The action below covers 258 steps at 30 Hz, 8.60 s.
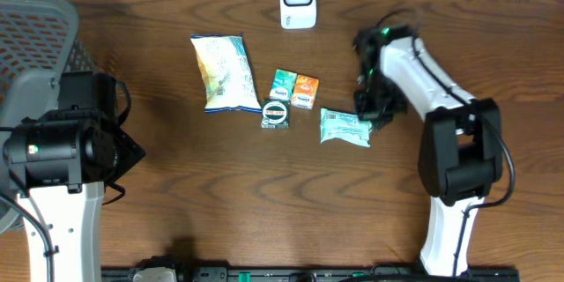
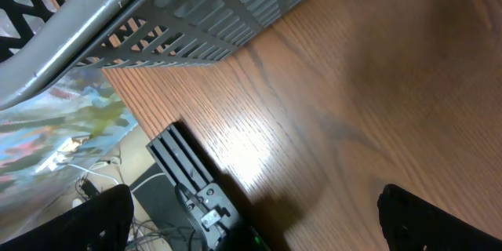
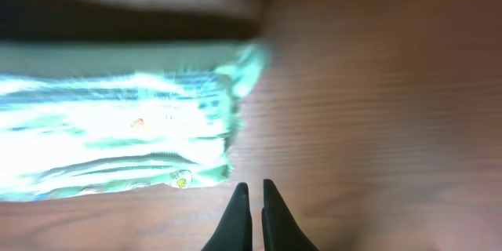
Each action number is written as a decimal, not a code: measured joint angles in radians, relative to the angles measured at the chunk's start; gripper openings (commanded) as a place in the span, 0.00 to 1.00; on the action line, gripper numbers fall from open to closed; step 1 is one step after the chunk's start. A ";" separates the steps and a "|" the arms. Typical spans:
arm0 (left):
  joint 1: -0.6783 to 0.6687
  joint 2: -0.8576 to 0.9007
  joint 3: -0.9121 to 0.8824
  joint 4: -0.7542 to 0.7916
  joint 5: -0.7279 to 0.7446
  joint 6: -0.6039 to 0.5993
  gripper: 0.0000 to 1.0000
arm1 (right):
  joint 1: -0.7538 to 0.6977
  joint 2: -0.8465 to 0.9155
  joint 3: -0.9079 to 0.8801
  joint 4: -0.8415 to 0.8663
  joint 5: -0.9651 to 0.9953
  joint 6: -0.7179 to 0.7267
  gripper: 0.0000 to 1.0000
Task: Scan the item barcode
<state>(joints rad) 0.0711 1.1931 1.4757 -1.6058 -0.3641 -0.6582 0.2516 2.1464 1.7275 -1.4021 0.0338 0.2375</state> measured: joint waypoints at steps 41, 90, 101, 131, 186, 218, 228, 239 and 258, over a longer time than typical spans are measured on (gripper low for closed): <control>0.000 0.000 0.000 0.000 0.000 0.000 0.98 | -0.140 0.000 -0.006 0.089 -0.322 -0.142 0.99; 0.000 0.000 0.000 0.000 0.000 0.000 0.98 | -0.190 -0.313 -0.343 0.769 -0.882 -0.148 0.01; 0.000 0.000 0.000 0.000 0.000 0.000 0.98 | -0.171 -0.489 -0.330 0.985 -0.906 -0.124 0.01; 0.000 0.000 0.000 0.000 0.000 0.000 0.98 | -0.039 -0.489 -0.330 0.954 -0.886 0.011 0.02; 0.000 0.000 0.000 0.000 0.000 0.000 0.98 | -0.036 -0.364 -0.330 0.374 0.607 0.120 0.01; 0.000 0.000 0.000 0.000 0.000 0.000 0.98 | 0.233 -0.233 -0.217 0.371 0.372 0.207 0.99; 0.000 0.000 0.000 0.000 0.000 0.000 0.97 | -0.026 -0.233 -0.149 0.368 -0.137 0.208 0.36; 0.000 0.000 0.000 0.000 0.000 0.000 0.98 | -0.140 -0.233 -0.278 0.380 -0.217 0.473 0.71; 0.000 0.000 0.000 0.000 0.000 0.000 0.98 | -0.126 -0.235 -0.540 0.730 -0.177 0.741 0.29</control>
<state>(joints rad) 0.0711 1.1931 1.4757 -1.6054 -0.3645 -0.6582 0.1257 1.9114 1.1877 -0.6724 -0.1429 0.9787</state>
